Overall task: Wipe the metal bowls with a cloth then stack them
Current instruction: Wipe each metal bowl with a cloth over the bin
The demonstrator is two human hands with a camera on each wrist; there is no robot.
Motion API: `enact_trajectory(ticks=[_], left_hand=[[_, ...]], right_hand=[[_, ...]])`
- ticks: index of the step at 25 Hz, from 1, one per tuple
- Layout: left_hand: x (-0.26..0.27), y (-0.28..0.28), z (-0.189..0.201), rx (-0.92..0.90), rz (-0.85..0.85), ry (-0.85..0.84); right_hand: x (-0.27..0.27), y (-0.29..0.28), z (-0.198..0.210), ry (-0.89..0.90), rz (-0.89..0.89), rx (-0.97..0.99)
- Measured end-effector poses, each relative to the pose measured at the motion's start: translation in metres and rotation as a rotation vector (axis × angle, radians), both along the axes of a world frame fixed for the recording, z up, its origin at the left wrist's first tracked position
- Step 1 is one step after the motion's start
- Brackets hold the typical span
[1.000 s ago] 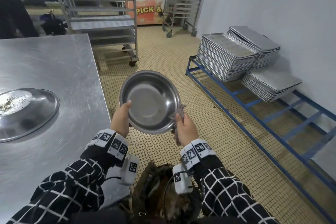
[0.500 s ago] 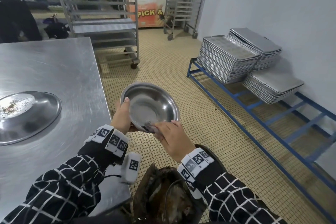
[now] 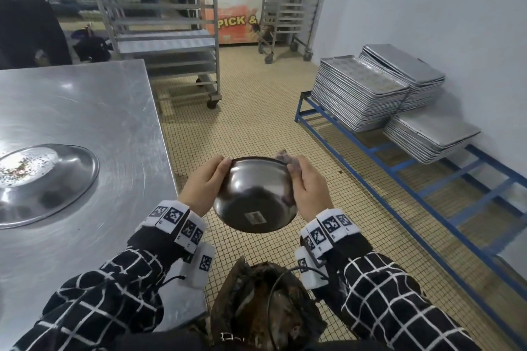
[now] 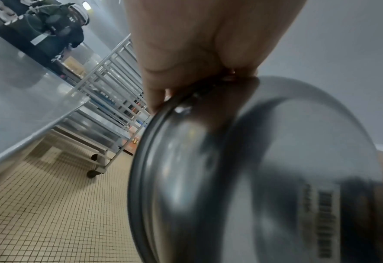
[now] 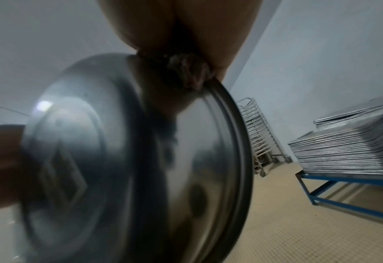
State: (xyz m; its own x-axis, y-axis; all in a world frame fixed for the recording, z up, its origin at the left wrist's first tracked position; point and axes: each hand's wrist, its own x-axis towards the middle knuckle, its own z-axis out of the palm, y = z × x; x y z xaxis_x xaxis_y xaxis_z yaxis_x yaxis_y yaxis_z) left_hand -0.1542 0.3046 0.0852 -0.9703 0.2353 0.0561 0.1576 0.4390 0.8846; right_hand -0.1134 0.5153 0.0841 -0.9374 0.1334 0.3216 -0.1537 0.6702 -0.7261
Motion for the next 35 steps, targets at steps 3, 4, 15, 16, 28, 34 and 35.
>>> enact_trajectory(ticks=[3,4,15,16,28,34,35], left_hand=[[0.000,0.000,0.004,-0.042,0.021,0.055],[0.000,0.002,0.003,-0.038,0.057,0.054],[0.006,0.025,0.011,0.271,0.231,-0.060],[0.007,0.025,0.014,0.294,0.218,-0.067],[0.012,0.028,0.029,0.358,0.279,-0.054],[0.019,0.026,0.027,0.296,0.226,-0.072],[0.020,0.024,0.026,0.262,0.206,-0.061]], right_hand=[[-0.007,0.005,-0.008,0.058,-0.118,-0.047],[-0.007,0.005,-0.010,0.098,-0.163,-0.087],[0.025,-0.061,-0.032,0.210,0.112,0.240],[0.016,-0.058,-0.023,0.219,0.077,0.230],[0.031,-0.062,-0.032,0.239,0.154,0.134],[-0.004,-0.042,0.007,0.278,-0.029,0.146],[-0.009,-0.035,0.008,0.249,-0.049,0.100]])
